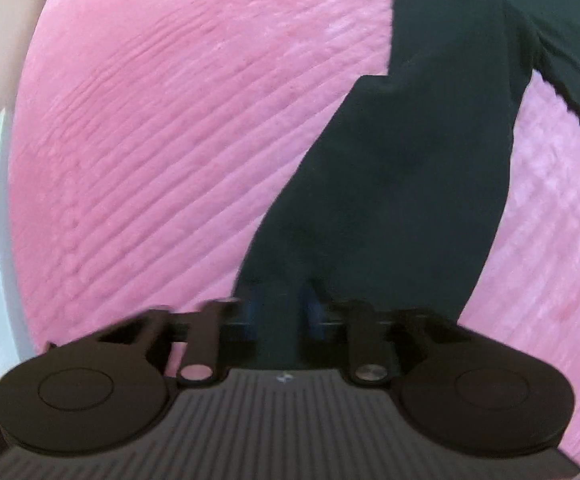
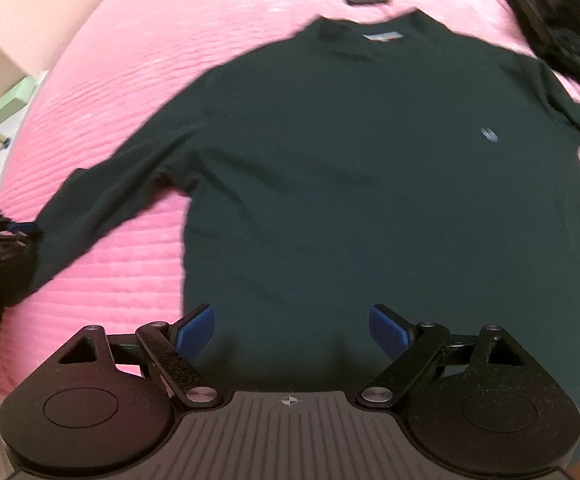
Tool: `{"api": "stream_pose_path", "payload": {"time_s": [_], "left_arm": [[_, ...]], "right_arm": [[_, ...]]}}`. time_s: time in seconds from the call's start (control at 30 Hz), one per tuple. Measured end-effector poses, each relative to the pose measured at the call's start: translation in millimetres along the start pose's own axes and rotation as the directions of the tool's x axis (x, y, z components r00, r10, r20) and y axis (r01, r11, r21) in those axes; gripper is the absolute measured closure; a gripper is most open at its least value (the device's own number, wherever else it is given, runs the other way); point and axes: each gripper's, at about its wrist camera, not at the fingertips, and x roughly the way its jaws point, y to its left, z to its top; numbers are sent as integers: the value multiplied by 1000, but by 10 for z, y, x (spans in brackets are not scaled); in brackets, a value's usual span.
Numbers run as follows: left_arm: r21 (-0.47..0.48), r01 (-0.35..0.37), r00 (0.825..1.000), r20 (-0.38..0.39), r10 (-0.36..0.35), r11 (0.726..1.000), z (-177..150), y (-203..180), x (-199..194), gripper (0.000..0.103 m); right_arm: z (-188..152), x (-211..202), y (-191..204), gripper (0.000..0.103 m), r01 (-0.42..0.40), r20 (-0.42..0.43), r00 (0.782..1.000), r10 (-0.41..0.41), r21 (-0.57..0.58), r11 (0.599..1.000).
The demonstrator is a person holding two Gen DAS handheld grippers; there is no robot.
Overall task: Fold clothes
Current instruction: 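Smooth the shirt body with the right gripper near the folded stack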
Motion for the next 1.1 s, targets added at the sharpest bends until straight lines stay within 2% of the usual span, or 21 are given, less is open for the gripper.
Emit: {"api": "stream_pose_path", "payload": {"time_s": [0.07, 0.13, 0.23, 0.37, 0.47, 0.5, 0.67, 0.83, 0.97, 1.03, 1.1], "left_arm": [[-22, -127, 992, -8, 127, 992, -11, 81, -51, 103], [-82, -172, 984, -52, 168, 982, -35, 234, -82, 103], [-95, -185, 982, -54, 181, 978, 1, 264, -229, 98], [-66, -150, 988, 25, 151, 987, 246, -33, -539, 90], [-33, -97, 993, 66, 99, 995, 566, -470, -676, 79], [-22, -80, 994, 79, 82, 997, 673, -616, -721, 78], [37, -17, 992, 127, 12, 999, 1245, -1431, -965, 71], [89, -4, 992, 128, -8, 996, 1915, -2464, -1151, 64], [188, 26, 992, 115, -48, 982, 2532, -3465, -1139, 62], [241, 43, 991, 114, -73, 970, 2843, -3958, -1121, 61], [290, 72, 987, 120, -111, 954, 3148, -4385, -1103, 59]], "right_arm": [[-37, -24, -96, 16, 8, -4, 1000, -7, 37, 999], [-62, -65, -174, 16, 6, 1, 1000, -6, 68, 998], [-59, -152, -268, 16, 3, 27, 1000, -5, 81, 997], [-26, -308, -535, 16, 29, 79, 996, -37, 96, 995], [16, -466, -945, 16, 63, 127, 989, -79, 123, 990], [27, -513, -1107, 16, 75, 141, 986, -93, 134, 988], [139, -665, -2248, 16, 150, 197, 965, -175, 131, 980], [312, -620, -3679, 16, 288, 247, 928, -280, 4, 958], [513, -470, -4708, 16, 383, 262, 904, -337, -149, 911], [617, -343, -5109, 17, 406, 264, 900, -347, -217, 888], [706, -198, -5430, 38, 400, 257, 906, -337, -258, 879]]}}
